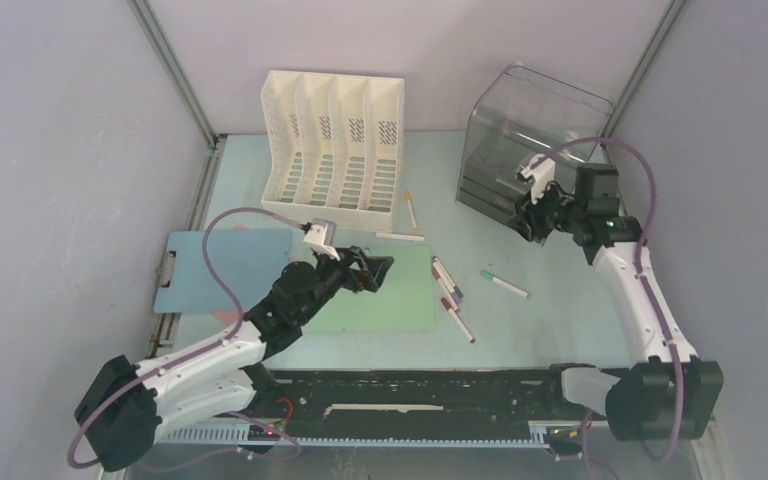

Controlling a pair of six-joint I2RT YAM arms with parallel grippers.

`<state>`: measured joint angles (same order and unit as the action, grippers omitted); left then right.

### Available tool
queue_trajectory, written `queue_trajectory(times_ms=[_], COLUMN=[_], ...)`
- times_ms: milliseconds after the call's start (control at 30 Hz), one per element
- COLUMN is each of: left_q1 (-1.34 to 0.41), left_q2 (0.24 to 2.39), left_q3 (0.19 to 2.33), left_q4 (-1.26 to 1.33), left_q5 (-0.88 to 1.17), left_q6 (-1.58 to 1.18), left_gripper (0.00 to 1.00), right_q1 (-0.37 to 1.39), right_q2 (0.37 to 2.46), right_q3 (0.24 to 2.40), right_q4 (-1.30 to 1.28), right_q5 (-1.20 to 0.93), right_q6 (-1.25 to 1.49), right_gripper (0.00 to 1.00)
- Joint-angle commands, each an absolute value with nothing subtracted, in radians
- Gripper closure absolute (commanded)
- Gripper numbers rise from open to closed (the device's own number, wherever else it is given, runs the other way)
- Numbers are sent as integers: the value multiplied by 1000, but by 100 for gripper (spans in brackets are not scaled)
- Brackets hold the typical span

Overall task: Organize the desk
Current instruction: Close the drawer in the storage box, then open the drawer in the storage box.

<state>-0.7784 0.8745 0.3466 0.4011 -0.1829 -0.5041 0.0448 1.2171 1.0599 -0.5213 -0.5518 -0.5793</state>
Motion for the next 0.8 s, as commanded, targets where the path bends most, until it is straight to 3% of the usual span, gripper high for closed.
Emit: queue_trajectory(times_ms=[0, 267, 767], left_q1=[-783, -816, -852], left_q2=[1001, 1335, 1869], left_q3=[464, 726, 1166], left_q4=[564, 632, 684], left_q5=[-37, 68, 158], left_q6=[-554, -618, -805], left_gripper=[0, 0, 0], right_q1=[-45, -149, -153], right_q2=[1122, 1069, 1064], right_q3=[1093, 1094, 1093], right_q4=[-624, -645, -641], right_q5=[-828, -968, -935], right_q6=[-619, -600, -606], right_gripper=[53, 51, 50])
